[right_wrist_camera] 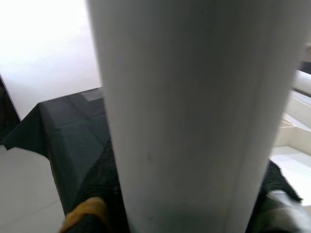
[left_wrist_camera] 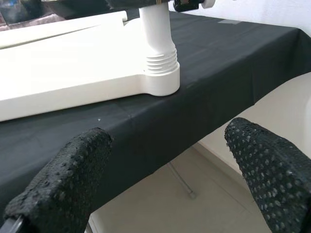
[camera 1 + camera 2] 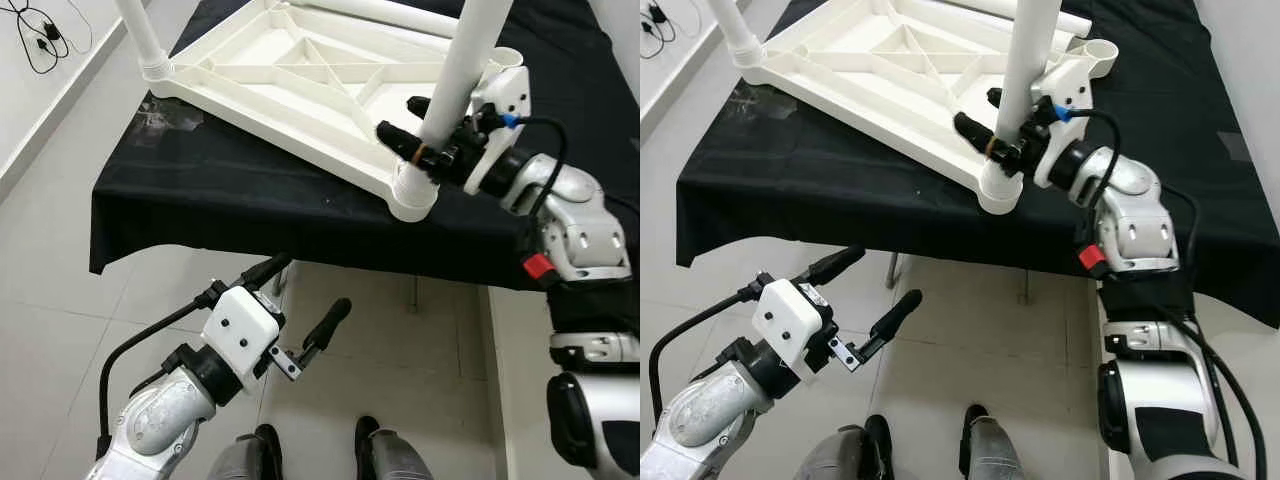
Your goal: Building children table
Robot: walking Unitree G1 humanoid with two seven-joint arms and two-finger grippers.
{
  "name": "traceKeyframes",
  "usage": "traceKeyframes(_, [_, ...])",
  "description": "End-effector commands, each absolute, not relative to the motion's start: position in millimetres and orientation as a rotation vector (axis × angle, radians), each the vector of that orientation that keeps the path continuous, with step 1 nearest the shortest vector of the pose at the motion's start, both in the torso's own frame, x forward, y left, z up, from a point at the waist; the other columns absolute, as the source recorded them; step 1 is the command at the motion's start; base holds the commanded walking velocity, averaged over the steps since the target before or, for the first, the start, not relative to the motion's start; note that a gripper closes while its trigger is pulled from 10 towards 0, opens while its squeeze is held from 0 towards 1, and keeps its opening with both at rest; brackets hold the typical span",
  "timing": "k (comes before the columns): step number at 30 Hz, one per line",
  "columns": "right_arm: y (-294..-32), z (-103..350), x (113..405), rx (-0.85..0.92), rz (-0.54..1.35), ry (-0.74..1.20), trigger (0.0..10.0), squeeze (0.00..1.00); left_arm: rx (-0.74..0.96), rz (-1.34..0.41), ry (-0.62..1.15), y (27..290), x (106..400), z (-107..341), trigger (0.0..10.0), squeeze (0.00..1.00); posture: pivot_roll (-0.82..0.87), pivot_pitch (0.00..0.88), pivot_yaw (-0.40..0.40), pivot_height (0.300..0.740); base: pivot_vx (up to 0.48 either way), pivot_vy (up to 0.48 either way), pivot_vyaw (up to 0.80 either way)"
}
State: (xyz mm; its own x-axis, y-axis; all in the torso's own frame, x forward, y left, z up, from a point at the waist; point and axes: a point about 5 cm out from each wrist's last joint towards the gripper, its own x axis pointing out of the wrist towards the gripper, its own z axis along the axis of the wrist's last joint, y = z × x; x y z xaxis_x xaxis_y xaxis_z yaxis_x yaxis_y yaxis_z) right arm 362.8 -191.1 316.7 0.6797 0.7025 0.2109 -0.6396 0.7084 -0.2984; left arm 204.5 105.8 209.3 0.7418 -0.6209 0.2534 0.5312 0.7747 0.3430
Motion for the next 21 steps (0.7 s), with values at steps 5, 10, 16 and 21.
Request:
traceKeyframes(5, [-191.4,311.2,364.5,-0.226,0.804,-0.306,0.0,0.00,0.264,-0.651,-0.359,104.5,201.4,210.3,10.0,0.00,0.04,0.311,0.007,0.740,0.000,0.000,0.00])
traceKeyframes(10, [-180.4,300.5,363.1,-0.262,0.808,-0.263,0.0,0.00,0.265,-0.652,-0.363,104.3,200.9,211.4,10.0,0.00,0.04,0.317,0.005,0.740,0.000,0.000,0.00])
traceKeyframes(16, [-169.9,266.3,365.3,-0.238,0.473,-0.135,0.0,0.00,0.266,-0.651,-0.365,104.0,200.0,212.4,10.0,0.00,0.04,0.324,-0.009,0.740,0.000,0.000,0.00])
traceKeyframes(21, [-165.3,215.4,348.5,-0.099,0.122,0.049,0.0,0.00,0.264,-0.646,-0.366,103.3,201.1,212.8,10.0,0.00,0.04,0.328,-0.003,0.740,0.000,0.000,0.00])
